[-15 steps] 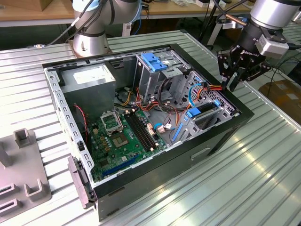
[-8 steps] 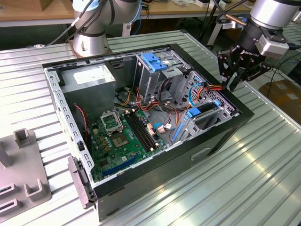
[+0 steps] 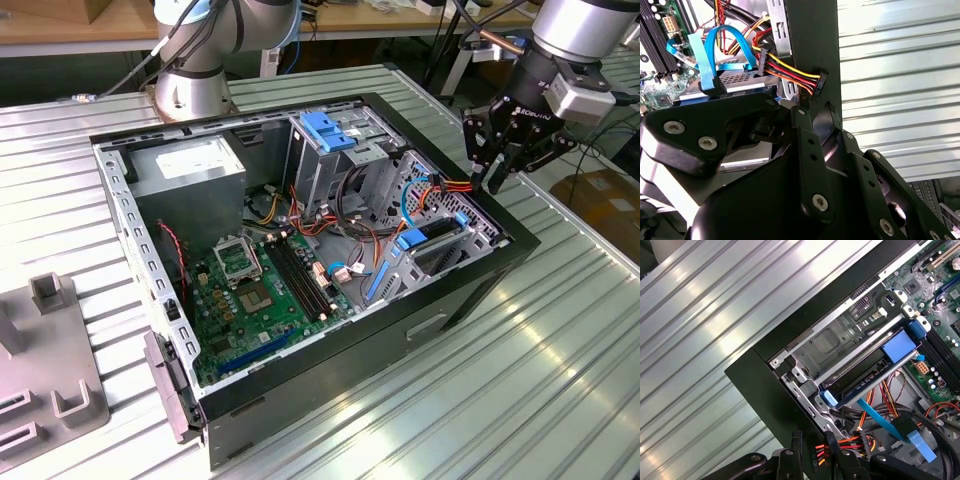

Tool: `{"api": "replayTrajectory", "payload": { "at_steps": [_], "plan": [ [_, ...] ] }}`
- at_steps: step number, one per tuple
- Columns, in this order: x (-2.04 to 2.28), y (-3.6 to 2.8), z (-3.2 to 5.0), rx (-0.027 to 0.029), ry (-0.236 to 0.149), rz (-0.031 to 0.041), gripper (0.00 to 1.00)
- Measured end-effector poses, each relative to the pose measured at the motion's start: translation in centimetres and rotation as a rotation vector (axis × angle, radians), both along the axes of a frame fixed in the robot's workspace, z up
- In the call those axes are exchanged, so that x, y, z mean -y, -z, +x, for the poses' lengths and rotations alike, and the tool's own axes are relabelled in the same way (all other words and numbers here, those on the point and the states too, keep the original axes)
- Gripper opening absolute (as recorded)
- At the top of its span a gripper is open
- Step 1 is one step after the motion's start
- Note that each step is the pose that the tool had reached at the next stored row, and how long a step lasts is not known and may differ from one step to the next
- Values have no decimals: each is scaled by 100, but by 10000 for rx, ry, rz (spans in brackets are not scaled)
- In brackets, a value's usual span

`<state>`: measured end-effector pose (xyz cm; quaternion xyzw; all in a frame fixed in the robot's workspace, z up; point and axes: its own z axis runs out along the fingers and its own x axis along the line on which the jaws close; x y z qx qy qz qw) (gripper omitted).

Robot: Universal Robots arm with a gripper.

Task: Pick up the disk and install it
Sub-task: 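Insert the first disk wire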

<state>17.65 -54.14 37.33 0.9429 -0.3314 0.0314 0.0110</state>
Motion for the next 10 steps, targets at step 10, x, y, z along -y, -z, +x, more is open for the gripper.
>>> {"api": "replayTrajectory", "payload": {
  "at_steps": [10],
  "plan": [
    [0,0,0,0,-16,-1,31]
  ]
}}
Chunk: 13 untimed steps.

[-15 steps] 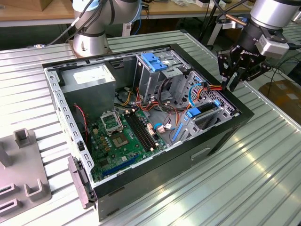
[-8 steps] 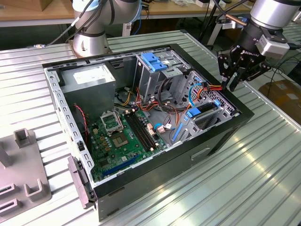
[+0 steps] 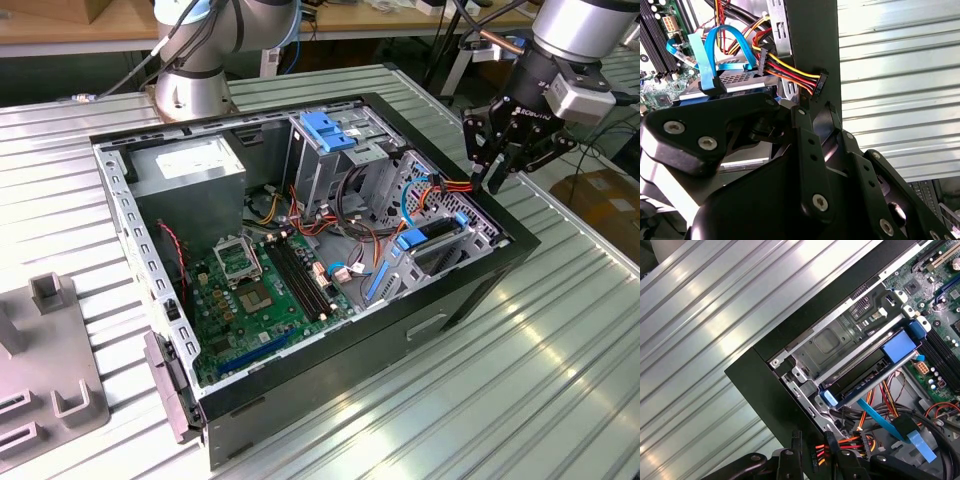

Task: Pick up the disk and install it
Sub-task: 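Insert the first disk wire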

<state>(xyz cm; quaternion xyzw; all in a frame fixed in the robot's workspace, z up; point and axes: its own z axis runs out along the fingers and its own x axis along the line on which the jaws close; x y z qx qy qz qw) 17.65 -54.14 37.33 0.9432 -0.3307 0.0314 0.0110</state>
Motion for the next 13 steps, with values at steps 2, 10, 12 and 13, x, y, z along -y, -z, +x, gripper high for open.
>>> {"api": "replayTrajectory", "payload": {
  "at_steps": [2,10,12,13],
  "plan": [
    [0,0,0,0,-1,0,31],
    [-7,3,10,0,-806,0,31],
    [-37,3,18,0,-871,1,31],
    [-54,3,21,0,-893,0,31]
  ]
}}
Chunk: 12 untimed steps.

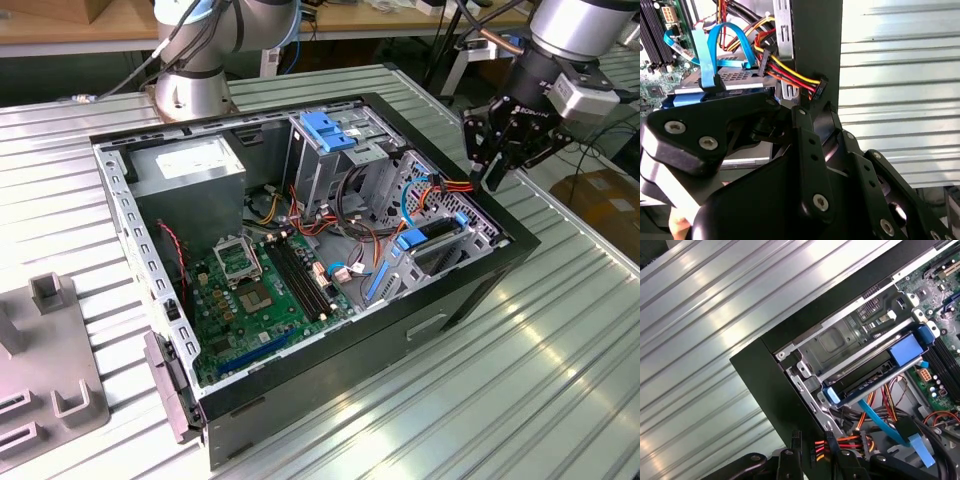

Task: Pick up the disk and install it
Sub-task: 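Insert the first disk wire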

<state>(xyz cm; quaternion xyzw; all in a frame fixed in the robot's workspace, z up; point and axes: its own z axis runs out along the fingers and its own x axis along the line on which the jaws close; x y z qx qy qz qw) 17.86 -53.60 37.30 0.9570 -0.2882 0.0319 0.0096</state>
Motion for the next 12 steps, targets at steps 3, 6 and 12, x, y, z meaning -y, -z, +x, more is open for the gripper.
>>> {"api": "replayTrajectory", "payload": {
  "at_steps": [3,6,12],
  "plan": [
    [-47,9,10,0,-58,3,31],
    [-51,25,17,0,-65,0,31],
    [-72,70,36,0,-65,0,31]
  ]
}}
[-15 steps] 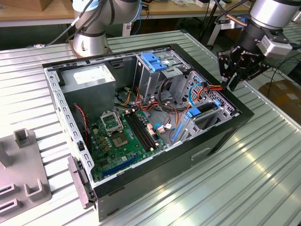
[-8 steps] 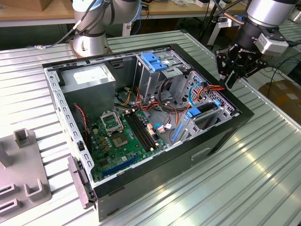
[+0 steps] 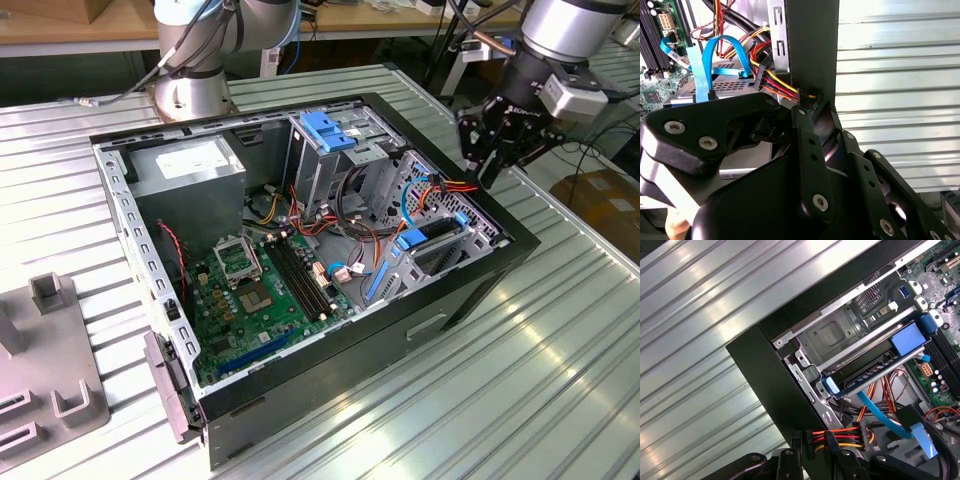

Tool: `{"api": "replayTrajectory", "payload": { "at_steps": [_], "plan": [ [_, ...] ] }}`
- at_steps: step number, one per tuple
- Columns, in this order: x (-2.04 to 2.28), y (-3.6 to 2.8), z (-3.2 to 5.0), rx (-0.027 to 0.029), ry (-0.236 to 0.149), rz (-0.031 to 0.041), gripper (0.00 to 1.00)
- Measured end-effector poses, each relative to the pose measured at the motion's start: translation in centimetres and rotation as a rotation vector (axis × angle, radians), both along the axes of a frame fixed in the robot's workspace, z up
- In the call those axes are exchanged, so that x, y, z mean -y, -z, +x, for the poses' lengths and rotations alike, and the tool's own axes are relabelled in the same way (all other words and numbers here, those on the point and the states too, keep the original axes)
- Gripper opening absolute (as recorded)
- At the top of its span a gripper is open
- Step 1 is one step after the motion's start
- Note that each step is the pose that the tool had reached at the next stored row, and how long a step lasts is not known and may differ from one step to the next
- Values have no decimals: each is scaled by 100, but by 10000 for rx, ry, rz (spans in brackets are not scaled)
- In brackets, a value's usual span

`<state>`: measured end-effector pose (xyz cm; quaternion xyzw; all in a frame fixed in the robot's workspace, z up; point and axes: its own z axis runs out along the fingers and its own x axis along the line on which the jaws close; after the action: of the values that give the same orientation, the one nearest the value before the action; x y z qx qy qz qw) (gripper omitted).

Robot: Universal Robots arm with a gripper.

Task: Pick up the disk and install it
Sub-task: 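Insert the first disk wire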

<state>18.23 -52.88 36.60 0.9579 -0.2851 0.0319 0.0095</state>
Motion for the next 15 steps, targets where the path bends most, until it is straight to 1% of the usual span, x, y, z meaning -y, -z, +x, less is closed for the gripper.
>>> {"api": "replayTrajectory", "payload": {
  "at_steps": [2,3,5,8,12,14,15],
  "plan": [
    [0,6,1,0,0,-1,31],
    [0,6,1,0,1,-2,30],
    [0,7,1,1,0,-2,17],
    [0,4,1,0,0,3,17],
    [0,-48,-6,0,0,0,17],
    [0,-59,-6,0,1,4,17],
    [0,-60,-8,0,65,3,17]
  ]
}}
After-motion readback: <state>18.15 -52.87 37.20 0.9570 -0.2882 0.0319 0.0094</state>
